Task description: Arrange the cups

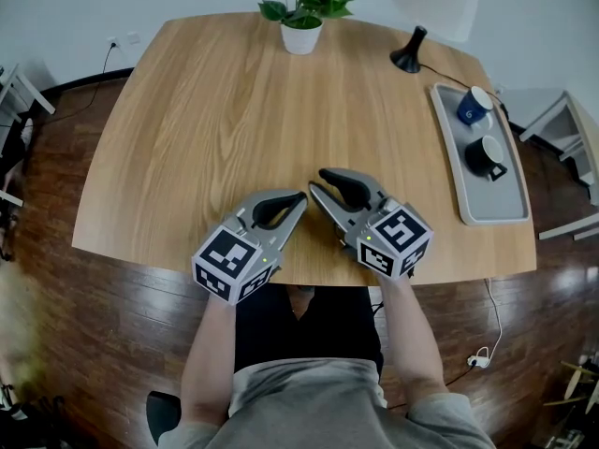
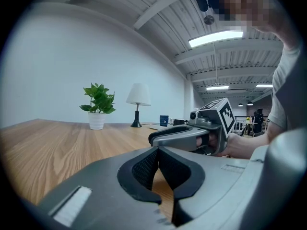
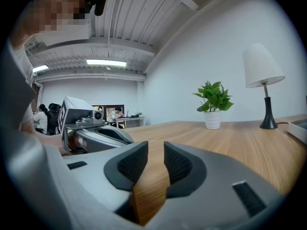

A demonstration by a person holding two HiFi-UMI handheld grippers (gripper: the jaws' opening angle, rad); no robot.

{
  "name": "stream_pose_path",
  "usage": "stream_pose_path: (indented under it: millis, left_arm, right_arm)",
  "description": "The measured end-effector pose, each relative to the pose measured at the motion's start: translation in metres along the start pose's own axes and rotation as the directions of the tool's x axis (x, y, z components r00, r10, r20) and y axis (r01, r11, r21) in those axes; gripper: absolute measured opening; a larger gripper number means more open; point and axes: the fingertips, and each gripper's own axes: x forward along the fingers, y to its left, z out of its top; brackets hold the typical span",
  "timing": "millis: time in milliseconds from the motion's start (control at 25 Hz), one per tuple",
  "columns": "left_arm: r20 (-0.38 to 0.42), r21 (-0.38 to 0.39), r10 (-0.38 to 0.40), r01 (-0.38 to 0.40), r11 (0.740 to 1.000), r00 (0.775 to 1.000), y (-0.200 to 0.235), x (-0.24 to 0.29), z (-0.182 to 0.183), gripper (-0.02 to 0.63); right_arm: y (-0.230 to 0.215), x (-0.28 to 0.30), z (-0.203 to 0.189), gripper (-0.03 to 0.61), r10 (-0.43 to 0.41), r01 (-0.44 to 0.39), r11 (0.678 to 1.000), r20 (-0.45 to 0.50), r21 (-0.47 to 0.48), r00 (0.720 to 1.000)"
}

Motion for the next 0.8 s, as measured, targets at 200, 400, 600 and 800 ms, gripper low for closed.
stream_pose_path:
  millis: [200,400,600,800]
  left_arm:
    - [0.005,0.001,0.008,-0.008,1.0,1.0,0.0001,-0.0004,0.0001,0.009]
    - [0.008,0.001,0.012,-0.012,1.0,1.0,0.0005,-0.0002,-0.0007,0.009]
    - [0.007,0.001,0.012,-0.012,1.0,1.0,0.0007,-0.002,0.0,0.009]
    - [0.006,0.002,0.013,-0.013,1.0,1.0,0.0014,-0.0017,0.0008,0.009]
  right_arm:
    - [0.0005,-0.0005,-0.0004,0.1,0.0,0.0,1.0,-0.001,-0.002,1.0]
    - [-0.0002,-0.0004,-0.002,0.1,0.0,0.0,1.0,-0.002,0.002,1.0]
    - [0.0009,0.0001,-0.0014,0.1,-0.001,0.001,1.0,-0.003,0.003,1.0]
    - [-0.0002,0.0001,-0.0013,0.1,-0.006,0.006,1.0,0.001,0.008,1.0]
